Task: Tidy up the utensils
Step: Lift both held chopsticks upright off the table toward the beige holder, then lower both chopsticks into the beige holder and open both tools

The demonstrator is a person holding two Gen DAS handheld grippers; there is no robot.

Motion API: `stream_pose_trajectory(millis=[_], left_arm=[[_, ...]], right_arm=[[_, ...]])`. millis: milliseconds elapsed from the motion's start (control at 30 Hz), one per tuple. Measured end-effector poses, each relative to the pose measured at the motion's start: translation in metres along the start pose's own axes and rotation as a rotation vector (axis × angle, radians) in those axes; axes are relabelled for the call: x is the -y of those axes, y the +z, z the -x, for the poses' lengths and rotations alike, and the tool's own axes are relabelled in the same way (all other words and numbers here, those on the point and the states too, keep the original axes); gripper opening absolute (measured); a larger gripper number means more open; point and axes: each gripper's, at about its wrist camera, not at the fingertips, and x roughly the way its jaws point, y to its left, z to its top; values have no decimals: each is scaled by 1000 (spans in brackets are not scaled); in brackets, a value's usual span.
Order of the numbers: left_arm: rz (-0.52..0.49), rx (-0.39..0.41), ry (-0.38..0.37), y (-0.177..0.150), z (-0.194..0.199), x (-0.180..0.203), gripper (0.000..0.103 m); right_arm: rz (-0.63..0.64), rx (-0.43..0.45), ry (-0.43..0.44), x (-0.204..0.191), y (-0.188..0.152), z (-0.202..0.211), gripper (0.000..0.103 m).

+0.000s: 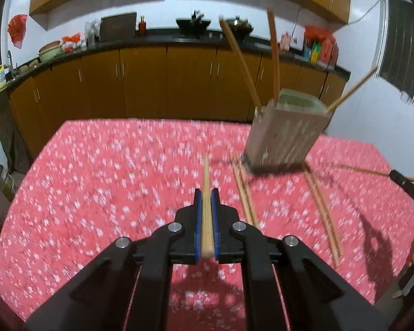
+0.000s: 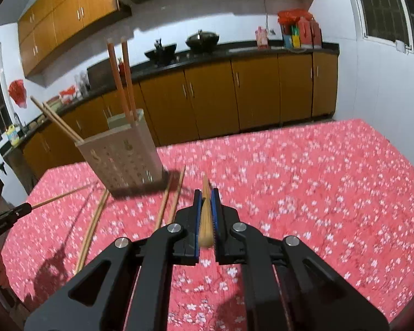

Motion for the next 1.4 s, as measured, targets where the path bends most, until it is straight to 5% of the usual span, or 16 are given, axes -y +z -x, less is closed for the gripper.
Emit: stream_pose_trajectory(millis=[233,500,967,1400], left_arm=[[34,135,-32,26,36,-2,8],[38,184,-41,40,49,0,8],[-44,321,-188,92,109,40,8],[-38,403,-171,137,88,70,8]], right_arm=[[5,72,17,-3,15,17,7],[17,94,24,-10,25,21,7],[1,249,278,-44,102,73,7],[62,374,211,-84,127,48,7]])
